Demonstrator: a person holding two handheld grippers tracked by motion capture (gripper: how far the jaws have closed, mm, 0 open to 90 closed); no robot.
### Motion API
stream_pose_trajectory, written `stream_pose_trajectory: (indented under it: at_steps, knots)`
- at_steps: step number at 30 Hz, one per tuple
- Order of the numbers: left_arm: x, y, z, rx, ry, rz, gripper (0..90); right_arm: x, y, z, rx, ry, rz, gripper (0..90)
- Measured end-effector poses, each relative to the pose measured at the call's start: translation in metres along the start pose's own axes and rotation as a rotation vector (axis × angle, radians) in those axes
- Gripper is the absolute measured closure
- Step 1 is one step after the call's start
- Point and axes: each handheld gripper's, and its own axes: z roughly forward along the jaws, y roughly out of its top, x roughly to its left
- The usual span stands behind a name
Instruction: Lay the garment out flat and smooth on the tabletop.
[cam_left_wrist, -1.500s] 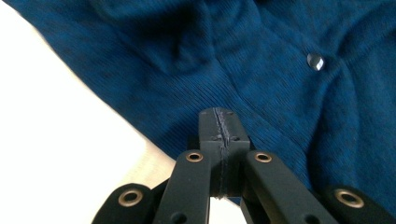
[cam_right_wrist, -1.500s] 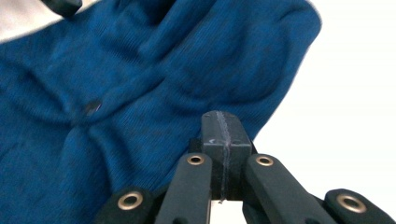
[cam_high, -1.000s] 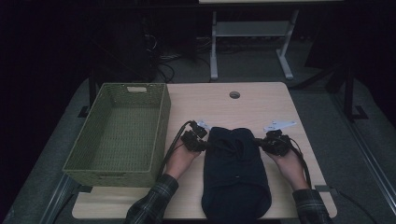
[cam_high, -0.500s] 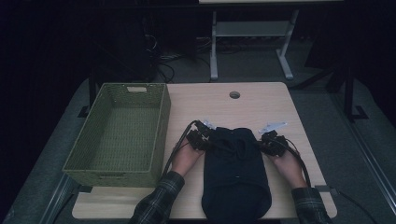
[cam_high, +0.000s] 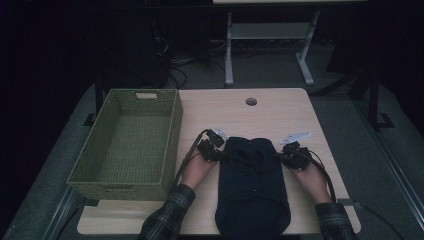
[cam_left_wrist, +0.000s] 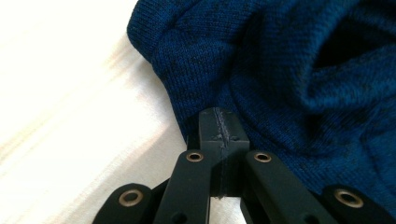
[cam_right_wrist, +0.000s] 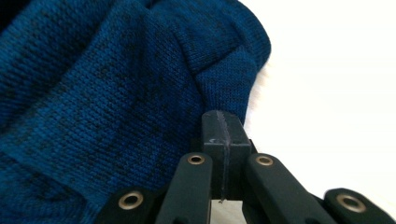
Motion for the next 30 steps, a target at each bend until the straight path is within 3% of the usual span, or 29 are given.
stream_pose_trajectory:
  at_steps: [4, 7, 14, 21, 30]
  knots:
    - [0.004, 0.001, -0.007, -0.014, 0.001, -0.001, 88.8, -0.003, 0.0, -0.007, -0.039, 0.029, 0.004, 90.0]
    - [0.007, 0.003, -0.014, -0.028, 0.006, -0.009, 85.2, -0.004, 0.002, -0.011, -0.069, 0.033, 0.006, 84.2]
    - [0.012, 0.015, -0.028, -0.049, 0.022, -0.007, 71.9, -0.009, 0.014, -0.018, -0.078, 0.06, 0.006, 72.4]
    - [0.018, 0.031, -0.032, -0.055, 0.034, -0.005, 56.5, -0.018, 0.02, -0.016, -0.101, 0.07, 0.023, 66.7]
    - [0.027, 0.047, -0.025, -0.062, 0.035, -0.006, 50.6, -0.031, 0.037, -0.009, -0.1, 0.082, 0.044, 62.2]
